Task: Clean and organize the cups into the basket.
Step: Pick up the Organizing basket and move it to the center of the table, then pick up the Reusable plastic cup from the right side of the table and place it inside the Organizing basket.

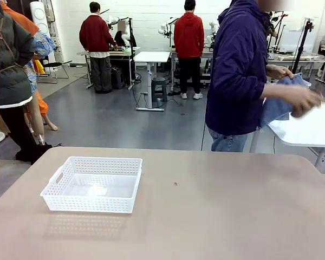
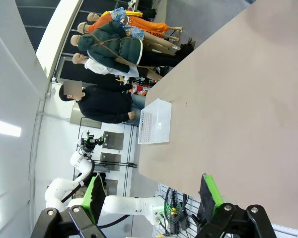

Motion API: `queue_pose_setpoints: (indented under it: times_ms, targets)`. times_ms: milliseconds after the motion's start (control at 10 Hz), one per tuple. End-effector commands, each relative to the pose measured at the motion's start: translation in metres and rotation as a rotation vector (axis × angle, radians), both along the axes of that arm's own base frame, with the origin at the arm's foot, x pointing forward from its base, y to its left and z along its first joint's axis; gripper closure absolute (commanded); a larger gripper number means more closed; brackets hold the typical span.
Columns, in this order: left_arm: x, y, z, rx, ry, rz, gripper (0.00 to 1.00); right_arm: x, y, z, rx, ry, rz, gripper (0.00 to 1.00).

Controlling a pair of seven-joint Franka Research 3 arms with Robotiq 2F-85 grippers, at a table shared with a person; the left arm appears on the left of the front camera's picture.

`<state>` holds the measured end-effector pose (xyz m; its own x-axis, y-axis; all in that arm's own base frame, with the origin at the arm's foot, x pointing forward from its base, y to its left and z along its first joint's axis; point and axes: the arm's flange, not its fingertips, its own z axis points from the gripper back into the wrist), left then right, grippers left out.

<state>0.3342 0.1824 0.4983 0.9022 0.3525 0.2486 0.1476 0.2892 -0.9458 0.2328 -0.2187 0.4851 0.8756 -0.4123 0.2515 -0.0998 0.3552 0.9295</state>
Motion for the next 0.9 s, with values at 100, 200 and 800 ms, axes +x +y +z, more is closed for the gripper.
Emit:
queue_pose_setpoints:
  times_ms: [100,200,800]
  targets:
    - [0.0,0.0013,0.0009,-0.01,-0.009,0.001,0.0,0.0031,-0.0003,0.0003,0.007,-0.011,-0.006,0.0]
    - [0.0,0.0013,0.0009,-0.01,-0.009,0.001,0.0,0.0031,-0.0003,0.0003,0.007,-0.011,-0.006,0.0]
    - [0.0,0.0013,0.0009,-0.01,-0.009,0.001,0.0,0.0031,-0.0003,0.0003,0.007,-0.011,-0.006,0.0]
